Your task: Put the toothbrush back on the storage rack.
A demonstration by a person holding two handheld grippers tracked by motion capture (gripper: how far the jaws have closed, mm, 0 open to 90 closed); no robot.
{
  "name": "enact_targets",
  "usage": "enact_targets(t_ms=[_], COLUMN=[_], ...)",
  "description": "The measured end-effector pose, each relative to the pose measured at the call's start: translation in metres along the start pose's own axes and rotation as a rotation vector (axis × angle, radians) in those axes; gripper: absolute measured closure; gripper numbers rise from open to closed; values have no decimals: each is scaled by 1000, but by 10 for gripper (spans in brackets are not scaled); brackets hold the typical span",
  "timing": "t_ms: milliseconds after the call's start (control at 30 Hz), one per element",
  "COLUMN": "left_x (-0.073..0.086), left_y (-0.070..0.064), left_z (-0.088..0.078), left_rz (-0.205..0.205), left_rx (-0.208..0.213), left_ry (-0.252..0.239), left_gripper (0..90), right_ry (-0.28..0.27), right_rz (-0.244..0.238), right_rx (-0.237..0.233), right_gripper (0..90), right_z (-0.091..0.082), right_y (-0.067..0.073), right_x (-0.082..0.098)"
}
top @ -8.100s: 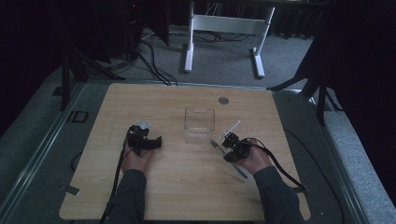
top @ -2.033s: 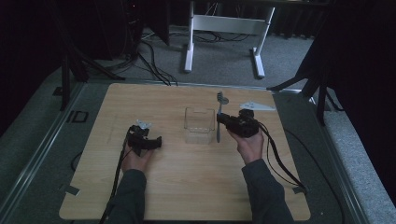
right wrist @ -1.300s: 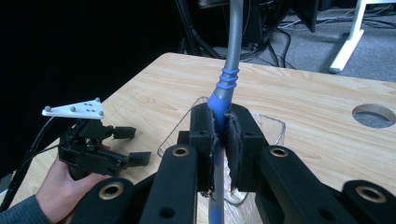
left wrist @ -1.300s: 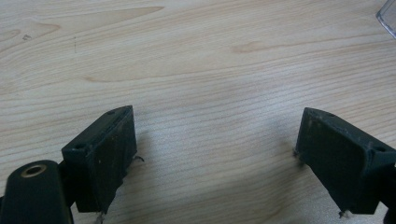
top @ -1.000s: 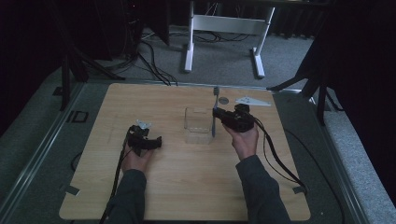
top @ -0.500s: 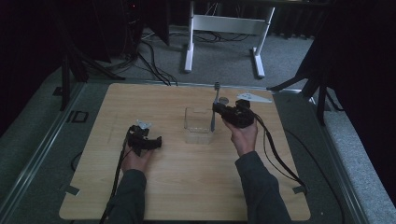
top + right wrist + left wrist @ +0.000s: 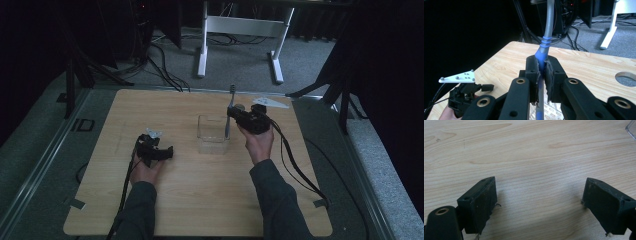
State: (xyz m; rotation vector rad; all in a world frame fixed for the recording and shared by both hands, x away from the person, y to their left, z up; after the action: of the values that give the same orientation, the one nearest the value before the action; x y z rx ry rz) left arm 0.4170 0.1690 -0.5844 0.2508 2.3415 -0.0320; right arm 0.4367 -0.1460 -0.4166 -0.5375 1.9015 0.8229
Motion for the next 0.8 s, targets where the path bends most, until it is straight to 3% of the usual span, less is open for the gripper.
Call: enact_targets(t_ms=[800], left_x=[0], left_y=[0], left_z=[0], left_rz=[0], left_rx=[0], left_ry=[-1], left_gripper=[124], right_ry=[45], right_rz=[-51], right_rx=[23], right_gripper=[813], right_z=[16], right_y=[-3], right_x=[11])
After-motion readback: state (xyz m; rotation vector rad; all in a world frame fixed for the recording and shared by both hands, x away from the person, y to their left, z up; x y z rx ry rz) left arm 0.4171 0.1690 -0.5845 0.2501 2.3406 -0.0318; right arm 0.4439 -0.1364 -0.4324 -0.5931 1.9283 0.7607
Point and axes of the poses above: each handheld gripper's, and its own axes: z roughly forward along the jaws, x roughly out of its underside, y roughly to its left, the point moved 3 cm from there along z, roughly forward along the jaws, and after that the axes turned 5 degrees about -x, right-handed, at the moved point
